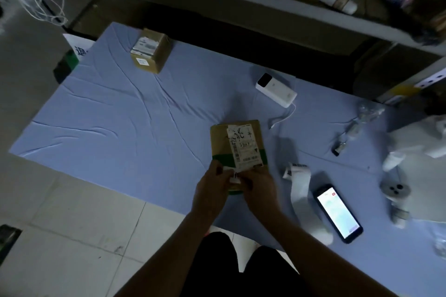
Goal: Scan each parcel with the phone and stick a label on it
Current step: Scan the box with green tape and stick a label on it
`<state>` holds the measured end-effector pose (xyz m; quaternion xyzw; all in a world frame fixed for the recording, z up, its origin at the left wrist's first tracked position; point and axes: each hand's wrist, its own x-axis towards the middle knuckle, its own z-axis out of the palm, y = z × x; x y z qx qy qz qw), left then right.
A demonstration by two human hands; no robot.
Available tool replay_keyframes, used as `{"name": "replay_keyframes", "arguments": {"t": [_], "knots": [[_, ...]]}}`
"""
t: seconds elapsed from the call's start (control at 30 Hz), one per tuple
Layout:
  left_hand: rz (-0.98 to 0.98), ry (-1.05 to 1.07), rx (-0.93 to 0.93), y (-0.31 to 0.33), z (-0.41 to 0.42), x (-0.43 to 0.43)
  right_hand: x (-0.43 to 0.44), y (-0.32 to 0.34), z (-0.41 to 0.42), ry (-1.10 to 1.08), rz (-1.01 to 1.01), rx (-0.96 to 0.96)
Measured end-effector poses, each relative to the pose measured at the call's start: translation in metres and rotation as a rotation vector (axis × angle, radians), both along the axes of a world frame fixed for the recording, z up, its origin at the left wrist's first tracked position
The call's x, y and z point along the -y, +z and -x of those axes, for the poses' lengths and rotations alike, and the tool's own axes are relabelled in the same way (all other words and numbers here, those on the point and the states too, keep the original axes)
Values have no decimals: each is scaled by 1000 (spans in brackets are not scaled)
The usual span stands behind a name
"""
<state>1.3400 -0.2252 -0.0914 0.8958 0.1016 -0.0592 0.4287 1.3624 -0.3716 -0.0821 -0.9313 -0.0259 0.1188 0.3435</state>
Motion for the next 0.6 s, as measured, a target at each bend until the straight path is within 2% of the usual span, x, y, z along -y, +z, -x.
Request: {"name": "replay_keyframes", "arguments": {"t": [0.03,0.1,0.17,0.23,0.3,0.37,0.43,0.6], "knots": [[47,59,7,-3,1,-2,2,-1,0,25,23,23],[5,133,52,-7,6,-8,5,-3,1,27,69,44],[12,204,87,-12,8,-11,8,0,-1,-68,91,48],[186,362,39,-13,5,-12,17,3,-7,-195,163,91],[392,531,-45,-11,0,-13,25,6,-18,-250,158,20],[545,512,-155,-4,-7,-13,28,8,-29,-250,-35,-138],[602,434,-207,7,-6,-15,24,9,-37,-176,-168,-185],[563,475,-131,24,9,-56,-26,16,-47,-61,-184,-171]]}}
